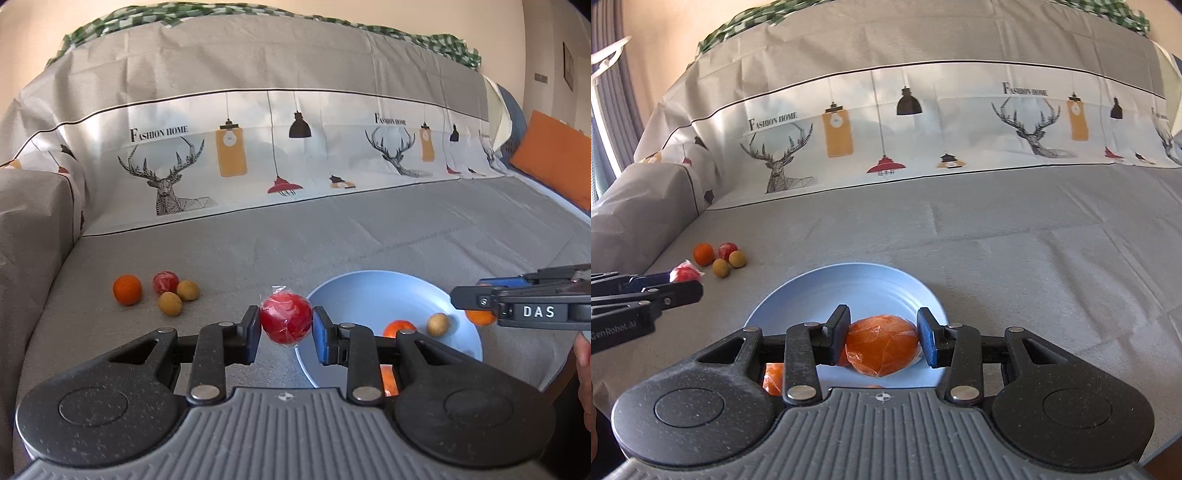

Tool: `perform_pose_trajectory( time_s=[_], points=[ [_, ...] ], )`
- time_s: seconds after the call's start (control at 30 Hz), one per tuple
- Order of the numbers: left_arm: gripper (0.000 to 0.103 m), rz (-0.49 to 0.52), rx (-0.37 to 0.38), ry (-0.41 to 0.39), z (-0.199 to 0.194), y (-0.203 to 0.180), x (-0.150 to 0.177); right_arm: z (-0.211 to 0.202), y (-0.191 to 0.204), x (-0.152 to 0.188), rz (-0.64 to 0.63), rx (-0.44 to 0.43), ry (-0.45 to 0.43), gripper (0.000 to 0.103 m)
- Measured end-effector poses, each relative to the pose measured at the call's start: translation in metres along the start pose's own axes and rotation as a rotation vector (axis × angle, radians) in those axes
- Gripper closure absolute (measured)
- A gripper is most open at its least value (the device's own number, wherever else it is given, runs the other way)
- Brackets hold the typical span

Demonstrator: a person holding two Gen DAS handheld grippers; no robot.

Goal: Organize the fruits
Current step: 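Carry the red fruit and bagged orange over the blue plate and lower them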

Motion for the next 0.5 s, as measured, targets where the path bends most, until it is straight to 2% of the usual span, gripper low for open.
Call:
perform_pose_trajectory(
  time_s=[0.3, 0.5],
  points=[
    [0.070, -0.008, 0.040, 0.016, 0.010, -0.002, -0.001, 0.006, -0.007, -0.004, 0.023, 0.002, 0.002, 0.062],
    [0.070, 0.039, 0.067, 0.021, 0.013, -0.016, 0.003, 0.010, -0.008, -0.003, 0.030, 0.005, 0.011, 0.062]
  ],
)
Point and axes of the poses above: each gripper's, at about its wrist camera, not at the fingertips, and z roughly the way its jaws point, y to its left, x to its underside, the point moved 6 cm from there along z, roughly the way its jaws point, and after that the axes turned 15 degrees about y, right-handed, at the moved point
